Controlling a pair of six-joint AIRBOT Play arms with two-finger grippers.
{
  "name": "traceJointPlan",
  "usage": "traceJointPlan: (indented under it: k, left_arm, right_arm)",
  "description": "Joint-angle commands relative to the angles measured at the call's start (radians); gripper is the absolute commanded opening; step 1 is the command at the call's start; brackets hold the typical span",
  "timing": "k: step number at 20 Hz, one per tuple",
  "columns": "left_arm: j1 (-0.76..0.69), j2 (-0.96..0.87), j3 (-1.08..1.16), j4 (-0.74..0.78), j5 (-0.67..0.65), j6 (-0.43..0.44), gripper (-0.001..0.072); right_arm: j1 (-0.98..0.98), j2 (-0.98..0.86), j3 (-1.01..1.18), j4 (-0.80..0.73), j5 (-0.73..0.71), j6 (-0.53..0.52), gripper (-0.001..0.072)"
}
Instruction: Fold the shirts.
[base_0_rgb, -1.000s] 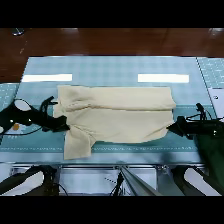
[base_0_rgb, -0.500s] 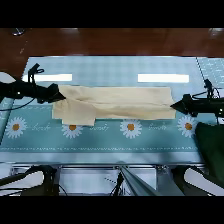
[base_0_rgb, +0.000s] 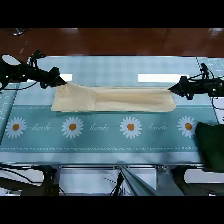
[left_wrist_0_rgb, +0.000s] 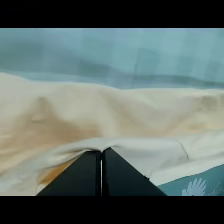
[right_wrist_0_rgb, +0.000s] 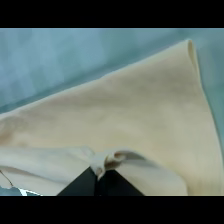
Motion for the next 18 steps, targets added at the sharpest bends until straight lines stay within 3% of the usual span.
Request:
traceJointPlan:
  k: [1,2,3,4,5,9,11,14,16,18]
  left_arm:
    - [-0.005,-0.080,0.050,0.001,-0.001,-0.004,0.0019]
    - [-0.009,-0.098,0.050,0.000,-0.001,-0.004,0.0019]
    - [-0.013,-0.113,0.050,0.001,-0.007,-0.005,0.0049]
    - [-0.015,-0.118,0.050,0.002,-0.024,-0.004,0.0282]
    - [-0.009,-0.114,0.055,0.019,-0.047,-0.002,0.0708]
    - [0.119,-0.059,0.116,0.261,-0.257,0.000,0.0704]
    - [0.231,0.027,0.064,0.273,-0.255,0.002,0.0704]
    - [0.354,0.233,-0.176,0.039,-0.050,0.106,0.0703]
    - [0.356,0.363,-0.351,-0.117,0.045,0.233,0.0702]
    - [0.323,0.454,-0.470,-0.219,0.073,0.301,0.0701]
  right_arm:
    - [0.003,-0.075,0.044,0.021,-0.021,0.005,0.0018]
    - [0.003,-0.091,0.044,0.027,-0.028,0.005,0.0021]
    - [0.003,-0.103,0.044,0.028,-0.035,0.006,0.0157]
    - [0.003,-0.109,0.044,0.028,-0.031,0.011,0.0563]
    - [-0.003,-0.106,0.046,0.025,-0.022,0.004,0.0622]
    - [-0.139,-0.046,0.058,0.019,0.106,-0.044,0.0621]
    - [-0.224,-0.002,0.033,-0.031,0.122,-0.059,0.0621]
    - [-0.285,0.013,-0.080,-0.045,0.038,-0.059,0.0621]
    - [-0.270,-0.010,-0.114,-0.025,0.008,-0.066,0.0621]
    - [-0.242,-0.039,-0.113,0.017,-0.006,-0.083,0.0621]
